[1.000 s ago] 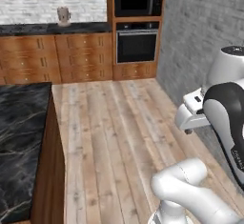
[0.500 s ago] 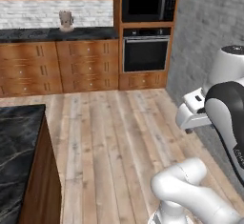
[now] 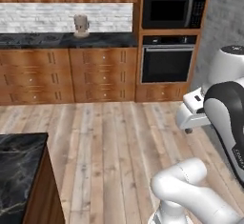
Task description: Pick up the bowls from the cabinet and place each bowl in front of a stool on the dining counter.
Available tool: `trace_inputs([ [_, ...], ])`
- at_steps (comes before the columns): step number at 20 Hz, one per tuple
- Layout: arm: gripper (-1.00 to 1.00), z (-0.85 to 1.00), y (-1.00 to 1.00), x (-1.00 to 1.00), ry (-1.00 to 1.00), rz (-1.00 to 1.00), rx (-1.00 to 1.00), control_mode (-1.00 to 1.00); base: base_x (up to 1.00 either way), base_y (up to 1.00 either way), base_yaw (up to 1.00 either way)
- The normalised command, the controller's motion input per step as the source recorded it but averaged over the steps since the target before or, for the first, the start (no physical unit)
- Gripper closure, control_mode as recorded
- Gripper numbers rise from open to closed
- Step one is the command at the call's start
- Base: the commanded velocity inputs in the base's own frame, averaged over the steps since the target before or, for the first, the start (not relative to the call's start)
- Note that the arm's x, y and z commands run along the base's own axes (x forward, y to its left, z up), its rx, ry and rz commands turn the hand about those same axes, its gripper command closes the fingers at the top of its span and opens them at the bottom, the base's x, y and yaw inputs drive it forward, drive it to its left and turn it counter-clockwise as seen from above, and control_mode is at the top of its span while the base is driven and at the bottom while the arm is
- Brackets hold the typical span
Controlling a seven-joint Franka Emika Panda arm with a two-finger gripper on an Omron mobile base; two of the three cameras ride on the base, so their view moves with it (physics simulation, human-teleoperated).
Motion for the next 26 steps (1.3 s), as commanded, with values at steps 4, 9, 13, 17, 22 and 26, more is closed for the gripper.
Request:
trace_inputs([
  [4,-1.00,0.00,0.00,0.00,0.00,0.00,0.00,1.00,1.00,0.00,0.23],
  [9,-1.00,0.00,0.00,0.00,0.00,0.00,0.00,1.00,1.00,-0.06,0.27],
  [13,-1.00,0.00,0.00,0.00,0.00,0.00,0.00,1.00,1.00,-0.22,0.43],
  [17,-1.00,0.00,0.00,0.00,0.00,0.00,0.00,1.00,1.00,-0.19,0.53],
  [22,-1.00,0.00,0.00,0.00,0.00,0.00,0.00,1.00,1.00,-0.28,0.57],
  [26,-1.00,0.00,0.00,0.00,0.00,0.00,0.00,1.00,1.00,-0.34,0.59],
])
